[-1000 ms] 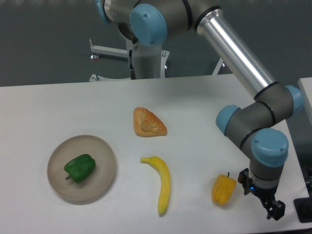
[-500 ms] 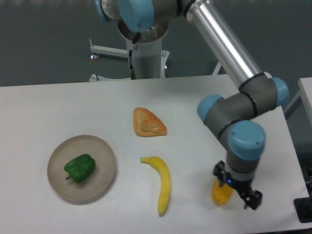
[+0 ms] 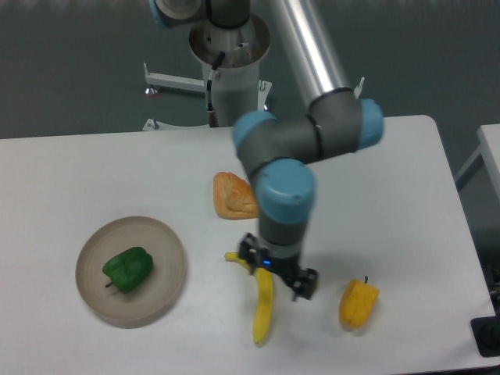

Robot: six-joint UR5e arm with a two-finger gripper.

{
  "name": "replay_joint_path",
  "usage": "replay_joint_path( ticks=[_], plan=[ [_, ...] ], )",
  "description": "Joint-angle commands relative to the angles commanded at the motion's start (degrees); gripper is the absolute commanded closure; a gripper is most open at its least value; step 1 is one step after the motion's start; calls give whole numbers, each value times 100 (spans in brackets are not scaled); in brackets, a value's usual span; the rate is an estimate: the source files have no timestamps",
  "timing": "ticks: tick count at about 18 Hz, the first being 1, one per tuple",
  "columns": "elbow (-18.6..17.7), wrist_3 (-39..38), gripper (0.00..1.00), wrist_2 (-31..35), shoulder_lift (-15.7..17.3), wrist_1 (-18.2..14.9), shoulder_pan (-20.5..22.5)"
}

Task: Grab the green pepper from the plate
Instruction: 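Move the gripper across the table over the green pepper on the plate, then lower the gripper onto the green pepper and close it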

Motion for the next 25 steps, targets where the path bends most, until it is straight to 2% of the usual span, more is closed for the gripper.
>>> replay_joint_path(
  ticks=[2,9,16,21,25],
  plan=[
    [-150,0,0,9,88,0,-229],
    [-449,-35,0,-44,89,35,-959],
    [-537,-659,0,-26,27,132,-1187],
    [-748,-791,0,-17,-17,579,-1249],
    [-819,-791,0,-9,-8,624,-1258]
  ],
)
